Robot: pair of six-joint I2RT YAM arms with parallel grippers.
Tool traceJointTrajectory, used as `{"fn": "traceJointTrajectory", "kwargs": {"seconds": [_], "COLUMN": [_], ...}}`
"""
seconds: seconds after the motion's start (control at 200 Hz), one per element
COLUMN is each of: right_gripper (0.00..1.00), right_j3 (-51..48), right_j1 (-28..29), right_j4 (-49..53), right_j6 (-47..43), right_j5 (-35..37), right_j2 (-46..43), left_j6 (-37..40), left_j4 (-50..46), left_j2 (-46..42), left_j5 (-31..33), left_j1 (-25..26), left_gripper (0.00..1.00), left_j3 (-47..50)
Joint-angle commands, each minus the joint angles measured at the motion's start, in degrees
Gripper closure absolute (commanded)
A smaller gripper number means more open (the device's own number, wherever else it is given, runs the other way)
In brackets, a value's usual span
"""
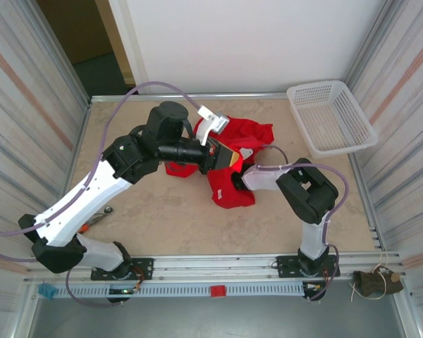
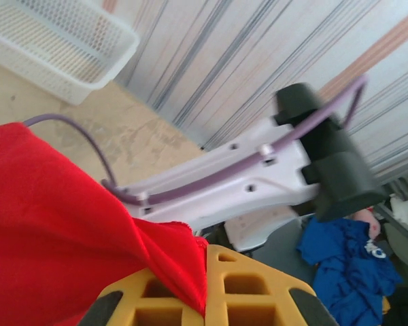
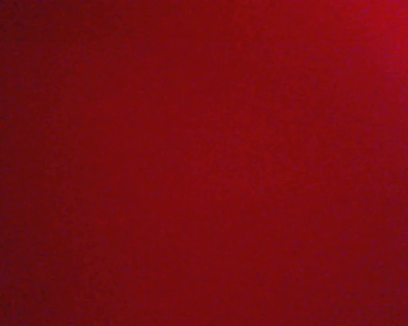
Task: Fold the inside-out t-shirt
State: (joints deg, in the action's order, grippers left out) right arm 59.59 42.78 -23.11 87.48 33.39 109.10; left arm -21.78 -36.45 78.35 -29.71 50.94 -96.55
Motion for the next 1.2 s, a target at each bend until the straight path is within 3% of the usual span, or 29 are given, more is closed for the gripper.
{"fn": "traceJointTrajectory", "kwargs": {"seconds": [0.0,0.165,0.286,0.351,0.456,0.721,1.012,1.192], "right_gripper": [1.0,1.0,1.0,0.86,0.77,0.62,0.41,0.36], "right_j3": [2.9,5.7,7.5,9.7,10.2,13.2,17.2,20.8], "right_j1": [-2.2,-4.2,-2.6,-2.2,-3.4,-5.4,-7.2,-8.4], "right_j4": [1.0,1.4,3.8,9.3,13.9,21.6,25.8,30.3], "right_j6": [0.3,-1.1,-5.6,-5.4,-0.1,4.0,1.9,1.1], "right_j5": [1.2,-2.8,-3.9,-4.2,-7.0,-9.5,-10.9,-12.1], "right_j2": [2.1,4.5,3.9,4.8,7.2,10.2,11.3,13.1], "left_j6": [-1.8,-3.3,-4.1,-6.0,-7.5,-6.1,-8.3,-8.4], "left_j4": [3.8,4.6,4.1,7.3,9.9,9.0,11.3,12.2], "left_j2": [0.2,1.6,3.1,3.5,4.6,6.5,5.3,4.9], "left_j5": [-5.1,-4.6,-3.3,-4.3,-4.9,-5.4,-6.4,-6.7], "left_j1": [-0.1,-0.2,-0.1,-0.1,0.5,1.2,1.7,2.6], "left_gripper": [1.0,1.0,1.0,1.0,1.0,1.0,1.0,1.0], "left_j3": [-3.6,-3.3,-2.1,-0.6,-1.8,-10.4,-9.5,-10.1]}}
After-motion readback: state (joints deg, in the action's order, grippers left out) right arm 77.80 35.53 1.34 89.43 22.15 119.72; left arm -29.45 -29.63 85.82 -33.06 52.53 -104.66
